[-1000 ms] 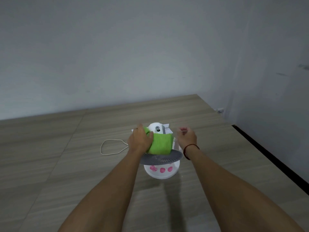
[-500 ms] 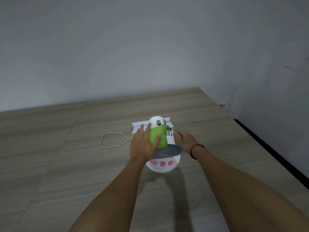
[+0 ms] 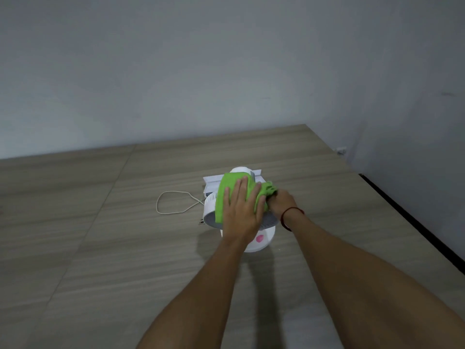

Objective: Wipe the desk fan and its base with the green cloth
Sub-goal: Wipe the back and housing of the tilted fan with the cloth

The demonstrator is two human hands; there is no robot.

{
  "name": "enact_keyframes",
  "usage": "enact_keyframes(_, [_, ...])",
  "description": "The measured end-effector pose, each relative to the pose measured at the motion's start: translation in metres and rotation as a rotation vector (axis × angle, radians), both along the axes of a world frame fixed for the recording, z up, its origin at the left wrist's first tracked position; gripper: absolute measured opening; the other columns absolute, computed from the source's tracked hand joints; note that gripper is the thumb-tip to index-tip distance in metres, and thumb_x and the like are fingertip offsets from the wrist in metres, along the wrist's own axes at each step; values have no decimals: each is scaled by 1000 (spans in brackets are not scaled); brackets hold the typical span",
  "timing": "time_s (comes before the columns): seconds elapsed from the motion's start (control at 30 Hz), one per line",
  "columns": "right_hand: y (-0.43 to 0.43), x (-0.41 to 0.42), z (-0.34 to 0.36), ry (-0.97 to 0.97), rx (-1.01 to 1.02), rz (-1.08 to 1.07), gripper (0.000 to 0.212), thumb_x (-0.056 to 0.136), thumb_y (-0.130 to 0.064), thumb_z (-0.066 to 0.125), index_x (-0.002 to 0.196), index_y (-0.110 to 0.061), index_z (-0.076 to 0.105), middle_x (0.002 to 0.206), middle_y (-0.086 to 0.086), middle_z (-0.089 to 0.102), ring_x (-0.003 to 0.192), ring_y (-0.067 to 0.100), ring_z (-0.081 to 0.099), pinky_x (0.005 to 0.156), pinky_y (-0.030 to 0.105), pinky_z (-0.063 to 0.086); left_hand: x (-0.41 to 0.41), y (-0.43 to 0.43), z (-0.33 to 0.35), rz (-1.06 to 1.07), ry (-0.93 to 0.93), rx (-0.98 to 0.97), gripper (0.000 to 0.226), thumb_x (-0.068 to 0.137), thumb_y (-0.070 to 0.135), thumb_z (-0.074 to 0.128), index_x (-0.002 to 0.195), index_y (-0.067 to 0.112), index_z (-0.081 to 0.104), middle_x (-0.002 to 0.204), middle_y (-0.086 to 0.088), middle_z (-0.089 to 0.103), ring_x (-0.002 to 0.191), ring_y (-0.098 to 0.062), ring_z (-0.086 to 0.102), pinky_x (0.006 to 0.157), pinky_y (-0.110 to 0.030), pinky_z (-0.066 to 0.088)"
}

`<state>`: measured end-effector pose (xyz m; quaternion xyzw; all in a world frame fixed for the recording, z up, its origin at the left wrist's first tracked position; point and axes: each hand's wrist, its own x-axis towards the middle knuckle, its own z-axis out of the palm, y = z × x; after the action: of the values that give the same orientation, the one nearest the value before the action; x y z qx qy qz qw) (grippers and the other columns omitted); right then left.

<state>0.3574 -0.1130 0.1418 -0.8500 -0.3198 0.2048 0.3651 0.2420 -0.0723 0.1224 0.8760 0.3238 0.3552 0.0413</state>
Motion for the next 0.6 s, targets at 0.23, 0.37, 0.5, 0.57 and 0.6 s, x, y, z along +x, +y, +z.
enact_keyframes(0.23, [14,-6,-8,-212,-83,-14,53,99,-39,22,112,-6,62,118,21,63,106,35,59,86,36,45,-13,27,0,190,-221,-378,43,100,29,33,135,12,52,147,-13,45,141,-26,35,119,-41,22])
enact_keyframes(0.37, [17,-5,-17,-216,-16,-23,51,98,-36,23,106,-4,63,110,21,65,95,33,58,76,33,40,-23,58,1,268,-498,-838,47,101,28,25,125,1,56,128,-24,58,123,-37,50,106,-45,37])
enact_keyframes(0.5, [18,-5,-17,-195,30,-68,49,99,-32,24,104,-3,63,109,23,65,97,34,58,78,34,41,-29,77,0,312,-456,-1155,55,100,36,20,126,5,56,132,-24,55,122,-37,51,107,-45,39])
enact_keyframes(0.57, [22,-6,-11,-179,44,-84,51,99,-34,23,106,-2,62,113,24,63,102,36,58,85,38,44,-26,73,2,232,-433,-995,49,101,32,23,123,5,58,126,-22,59,119,-37,53,104,-42,41])
enact_keyframes(0.6, [25,-8,-6,-183,63,-76,53,99,-38,22,106,-3,61,113,23,63,104,37,58,88,40,45,-23,69,2,178,-424,-877,45,101,30,26,123,6,58,126,-21,59,120,-36,52,103,-41,40])
